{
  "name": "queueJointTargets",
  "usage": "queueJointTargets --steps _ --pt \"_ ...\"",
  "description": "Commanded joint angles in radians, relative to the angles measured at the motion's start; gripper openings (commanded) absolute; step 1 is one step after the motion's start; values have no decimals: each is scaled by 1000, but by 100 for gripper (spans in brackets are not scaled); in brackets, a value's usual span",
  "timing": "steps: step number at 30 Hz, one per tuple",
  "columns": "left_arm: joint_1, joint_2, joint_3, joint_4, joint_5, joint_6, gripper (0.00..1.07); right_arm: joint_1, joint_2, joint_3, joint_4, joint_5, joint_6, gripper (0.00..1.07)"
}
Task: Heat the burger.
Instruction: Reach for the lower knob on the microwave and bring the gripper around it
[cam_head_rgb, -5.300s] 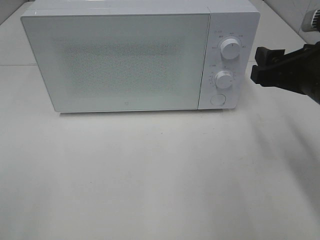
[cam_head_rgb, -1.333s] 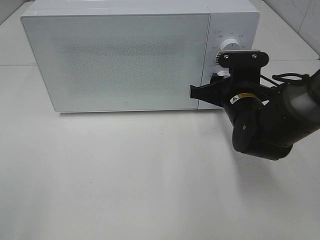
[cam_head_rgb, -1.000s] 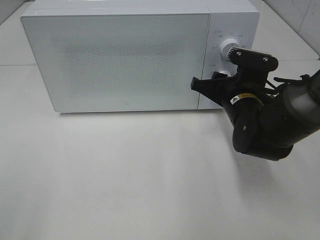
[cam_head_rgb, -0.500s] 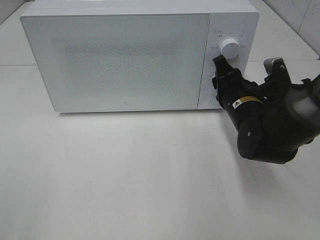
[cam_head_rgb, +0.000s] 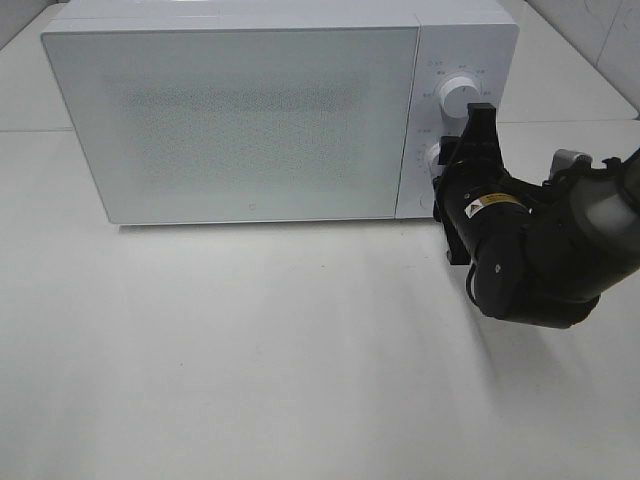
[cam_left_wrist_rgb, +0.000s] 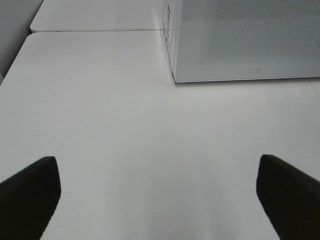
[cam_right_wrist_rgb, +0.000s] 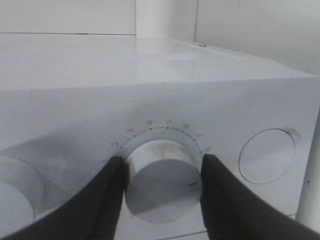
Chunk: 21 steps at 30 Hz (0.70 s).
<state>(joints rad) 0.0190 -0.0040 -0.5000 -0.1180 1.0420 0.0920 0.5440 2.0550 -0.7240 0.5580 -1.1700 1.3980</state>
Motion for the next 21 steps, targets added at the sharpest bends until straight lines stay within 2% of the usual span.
queueJointTargets --steps 1,11,21 --pt "1 -23 3 -2 -4 -5 101 5 -14 -39 -167 -224 72 7" --pt "1 -23 3 -2 -4 -5 101 5 -14 -39 -163 -224 41 8" --pt "1 -23 3 -2 -4 -5 101 5 -14 -39 -159 -223 23 20"
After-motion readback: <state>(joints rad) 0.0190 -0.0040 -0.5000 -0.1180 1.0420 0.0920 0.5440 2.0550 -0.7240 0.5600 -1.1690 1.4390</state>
